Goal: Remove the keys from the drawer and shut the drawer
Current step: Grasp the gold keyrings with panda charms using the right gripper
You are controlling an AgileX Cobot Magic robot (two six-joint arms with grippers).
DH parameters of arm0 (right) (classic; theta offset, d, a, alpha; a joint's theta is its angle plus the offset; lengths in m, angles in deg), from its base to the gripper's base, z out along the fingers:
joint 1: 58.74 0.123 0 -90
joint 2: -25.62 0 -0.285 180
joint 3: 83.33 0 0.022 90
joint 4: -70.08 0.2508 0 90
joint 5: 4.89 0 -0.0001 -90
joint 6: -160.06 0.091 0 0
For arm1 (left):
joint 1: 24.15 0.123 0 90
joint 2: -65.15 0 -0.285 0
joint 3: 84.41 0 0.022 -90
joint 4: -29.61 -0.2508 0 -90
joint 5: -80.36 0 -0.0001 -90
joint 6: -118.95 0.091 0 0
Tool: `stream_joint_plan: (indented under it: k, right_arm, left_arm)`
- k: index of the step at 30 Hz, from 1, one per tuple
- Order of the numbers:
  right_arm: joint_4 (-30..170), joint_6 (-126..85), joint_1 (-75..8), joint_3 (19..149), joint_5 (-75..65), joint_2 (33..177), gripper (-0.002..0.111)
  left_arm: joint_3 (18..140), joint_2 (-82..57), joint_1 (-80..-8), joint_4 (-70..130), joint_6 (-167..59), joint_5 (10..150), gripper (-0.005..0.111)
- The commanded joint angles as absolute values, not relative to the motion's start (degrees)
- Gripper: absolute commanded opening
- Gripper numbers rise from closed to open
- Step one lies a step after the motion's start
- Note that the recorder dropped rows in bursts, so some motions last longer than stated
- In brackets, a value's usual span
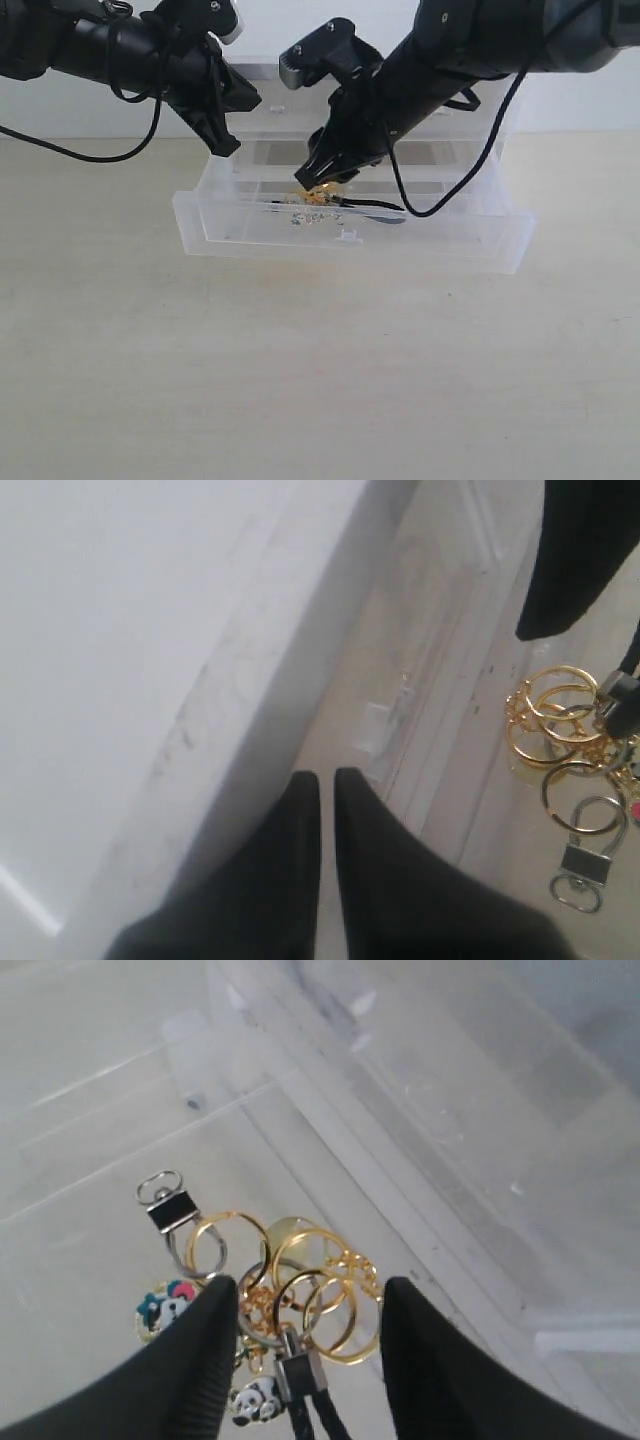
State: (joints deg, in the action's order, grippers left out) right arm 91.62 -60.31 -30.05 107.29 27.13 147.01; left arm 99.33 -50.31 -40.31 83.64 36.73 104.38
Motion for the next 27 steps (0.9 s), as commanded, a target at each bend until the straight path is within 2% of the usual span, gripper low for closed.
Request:
stream_joint_plan:
  k: [1,20,24,27]
  right_arm:
    - [91.73,-60.73,-30.21,107.39,28.52,148.02,0.039]
    - [95.1,-60.44,-30.1,107.39,31.27,148.08,0.04]
    - [94.99,-60.44,-30.1,107.39,30.65,148.69,0.057]
    - [95.1,-60.32,-30.1,107.39,30.13,149.75,0.059]
  left_arm:
    - [100.62,-49.93,-40.04,85.6,36.48,97.67,0.004]
    - [100.62,-49.93,-40.04,85.6,36.48,97.36,0.004]
    - [100.62,-49.93,-40.04,85.6,36.48,97.36,0.004]
    - [100.62,-49.93,-40.04,85.6,36.48,97.36,0.004]
